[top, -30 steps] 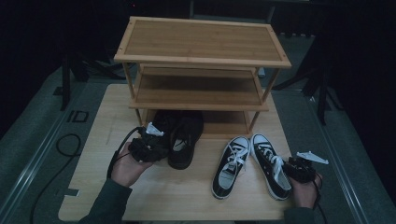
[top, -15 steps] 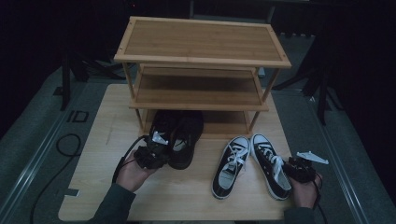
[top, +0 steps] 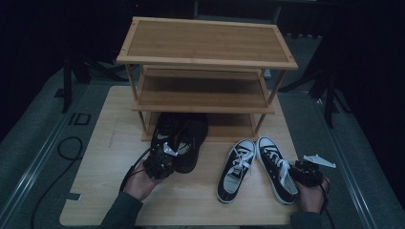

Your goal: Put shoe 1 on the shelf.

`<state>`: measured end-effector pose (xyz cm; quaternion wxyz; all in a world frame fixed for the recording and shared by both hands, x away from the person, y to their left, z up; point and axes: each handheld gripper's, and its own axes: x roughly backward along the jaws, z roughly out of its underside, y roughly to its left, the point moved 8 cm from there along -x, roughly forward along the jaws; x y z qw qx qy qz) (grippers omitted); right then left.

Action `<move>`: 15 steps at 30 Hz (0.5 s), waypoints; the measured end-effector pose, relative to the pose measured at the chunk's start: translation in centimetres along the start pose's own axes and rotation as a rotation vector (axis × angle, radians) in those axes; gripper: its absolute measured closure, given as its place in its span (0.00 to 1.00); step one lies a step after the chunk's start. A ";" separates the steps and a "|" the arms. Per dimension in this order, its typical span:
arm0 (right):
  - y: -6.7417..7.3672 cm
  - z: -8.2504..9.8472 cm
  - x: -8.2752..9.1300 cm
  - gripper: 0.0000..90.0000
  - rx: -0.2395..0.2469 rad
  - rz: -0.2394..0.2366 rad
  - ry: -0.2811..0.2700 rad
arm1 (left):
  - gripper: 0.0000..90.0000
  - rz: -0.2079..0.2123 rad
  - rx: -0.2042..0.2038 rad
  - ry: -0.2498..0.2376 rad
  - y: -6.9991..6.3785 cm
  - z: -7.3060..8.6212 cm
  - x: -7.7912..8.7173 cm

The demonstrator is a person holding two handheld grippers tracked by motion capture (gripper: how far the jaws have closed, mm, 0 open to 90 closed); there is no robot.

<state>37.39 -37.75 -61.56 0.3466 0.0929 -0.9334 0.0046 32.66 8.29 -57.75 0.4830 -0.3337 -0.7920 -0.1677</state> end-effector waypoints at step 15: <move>0.0 0.0 0.0 0.57 -0.001 0.000 0.000 | 1.00 -0.015 -0.037 0.041 -1.0 0.3 -2.2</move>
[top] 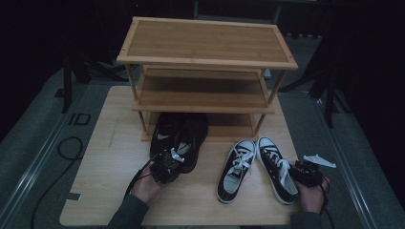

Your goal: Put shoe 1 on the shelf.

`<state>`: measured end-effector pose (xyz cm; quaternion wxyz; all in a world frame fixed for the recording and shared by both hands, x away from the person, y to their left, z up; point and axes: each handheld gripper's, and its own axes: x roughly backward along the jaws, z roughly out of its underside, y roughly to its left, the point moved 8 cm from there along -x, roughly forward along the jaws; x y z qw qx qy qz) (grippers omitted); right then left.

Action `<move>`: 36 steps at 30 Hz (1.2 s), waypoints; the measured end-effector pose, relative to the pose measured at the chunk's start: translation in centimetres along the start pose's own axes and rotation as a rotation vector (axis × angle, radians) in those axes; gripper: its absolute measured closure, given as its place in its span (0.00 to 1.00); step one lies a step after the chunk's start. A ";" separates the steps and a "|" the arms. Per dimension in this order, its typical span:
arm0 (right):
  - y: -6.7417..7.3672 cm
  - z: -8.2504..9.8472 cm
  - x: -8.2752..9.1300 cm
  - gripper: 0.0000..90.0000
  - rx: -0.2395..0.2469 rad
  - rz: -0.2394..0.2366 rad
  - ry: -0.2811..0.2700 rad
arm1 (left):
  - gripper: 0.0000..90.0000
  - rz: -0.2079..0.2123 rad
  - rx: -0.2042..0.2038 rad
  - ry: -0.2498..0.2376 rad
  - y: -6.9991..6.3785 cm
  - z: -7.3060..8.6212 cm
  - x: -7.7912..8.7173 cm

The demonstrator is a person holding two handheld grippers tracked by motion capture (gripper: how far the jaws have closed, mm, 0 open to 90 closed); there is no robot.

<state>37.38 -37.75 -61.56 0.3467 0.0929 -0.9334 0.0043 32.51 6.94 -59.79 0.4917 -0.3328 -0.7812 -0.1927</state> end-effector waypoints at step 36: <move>0.0 0.0 0.0 0.57 0.000 0.000 0.000 | 1.00 -0.088 -0.033 -0.043 0.0 -3.5 -1.3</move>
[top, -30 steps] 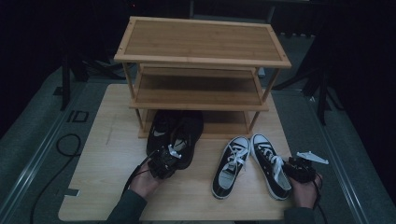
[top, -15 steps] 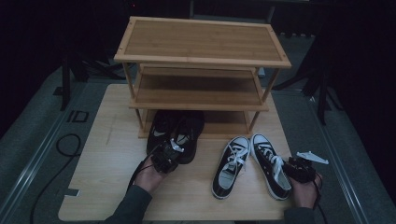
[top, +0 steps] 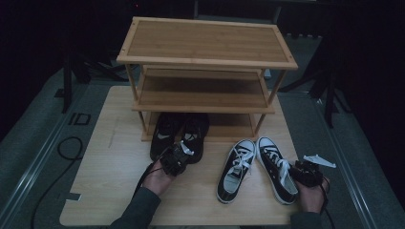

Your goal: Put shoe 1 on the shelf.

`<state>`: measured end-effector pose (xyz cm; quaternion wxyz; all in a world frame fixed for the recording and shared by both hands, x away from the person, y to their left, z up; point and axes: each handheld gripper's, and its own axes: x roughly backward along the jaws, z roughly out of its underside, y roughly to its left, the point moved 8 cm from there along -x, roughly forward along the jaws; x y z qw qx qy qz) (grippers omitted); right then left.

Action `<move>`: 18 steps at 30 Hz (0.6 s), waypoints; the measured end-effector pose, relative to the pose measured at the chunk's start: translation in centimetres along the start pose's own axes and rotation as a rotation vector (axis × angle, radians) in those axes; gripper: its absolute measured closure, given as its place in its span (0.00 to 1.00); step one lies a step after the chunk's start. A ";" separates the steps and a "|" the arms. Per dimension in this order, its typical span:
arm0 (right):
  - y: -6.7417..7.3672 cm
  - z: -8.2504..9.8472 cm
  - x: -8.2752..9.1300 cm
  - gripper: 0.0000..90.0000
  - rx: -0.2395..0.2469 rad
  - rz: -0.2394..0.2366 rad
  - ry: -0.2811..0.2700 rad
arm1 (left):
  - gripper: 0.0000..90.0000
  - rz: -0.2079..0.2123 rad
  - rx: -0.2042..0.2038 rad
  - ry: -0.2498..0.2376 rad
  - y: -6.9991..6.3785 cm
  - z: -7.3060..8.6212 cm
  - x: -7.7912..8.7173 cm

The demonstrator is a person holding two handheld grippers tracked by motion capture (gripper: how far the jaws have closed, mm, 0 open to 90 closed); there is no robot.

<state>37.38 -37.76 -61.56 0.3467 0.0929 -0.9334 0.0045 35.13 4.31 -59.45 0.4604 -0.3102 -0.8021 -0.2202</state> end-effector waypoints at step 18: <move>0.0 0.0 0.0 0.57 -0.001 -0.001 0.000 | 1.00 -0.044 0.003 0.009 1.2 -1.9 -1.1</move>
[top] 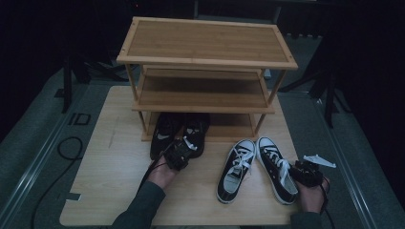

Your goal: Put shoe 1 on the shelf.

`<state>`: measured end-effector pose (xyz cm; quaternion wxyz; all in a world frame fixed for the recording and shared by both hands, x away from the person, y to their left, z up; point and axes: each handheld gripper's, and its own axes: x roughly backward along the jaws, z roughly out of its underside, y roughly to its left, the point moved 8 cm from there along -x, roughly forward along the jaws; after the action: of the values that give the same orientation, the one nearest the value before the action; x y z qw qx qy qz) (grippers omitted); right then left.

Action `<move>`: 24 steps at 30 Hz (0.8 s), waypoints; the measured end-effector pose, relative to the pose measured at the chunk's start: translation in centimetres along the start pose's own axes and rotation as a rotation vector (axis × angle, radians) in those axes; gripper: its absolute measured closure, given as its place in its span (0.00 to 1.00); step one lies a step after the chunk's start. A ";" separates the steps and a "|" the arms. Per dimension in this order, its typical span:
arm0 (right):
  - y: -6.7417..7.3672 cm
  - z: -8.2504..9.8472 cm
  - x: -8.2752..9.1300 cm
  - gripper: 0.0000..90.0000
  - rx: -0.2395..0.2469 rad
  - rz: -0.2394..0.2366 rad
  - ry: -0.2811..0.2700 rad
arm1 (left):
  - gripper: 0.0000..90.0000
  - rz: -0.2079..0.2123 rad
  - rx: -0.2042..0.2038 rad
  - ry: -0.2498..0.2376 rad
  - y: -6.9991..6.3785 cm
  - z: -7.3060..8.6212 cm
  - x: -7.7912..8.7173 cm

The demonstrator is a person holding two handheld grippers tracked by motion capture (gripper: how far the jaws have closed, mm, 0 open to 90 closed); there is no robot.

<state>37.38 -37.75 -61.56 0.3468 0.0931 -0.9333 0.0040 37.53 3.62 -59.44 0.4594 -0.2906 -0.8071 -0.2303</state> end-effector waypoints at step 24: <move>0.0 0.0 0.0 0.57 0.002 -0.001 0.000 | 1.00 0.006 -0.003 0.005 0.5 -4.3 -2.5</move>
<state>37.40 -37.76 -61.56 0.3467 0.0939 -0.9333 0.0048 41.50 0.59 -59.53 0.4616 -0.2933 -0.8047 -0.2310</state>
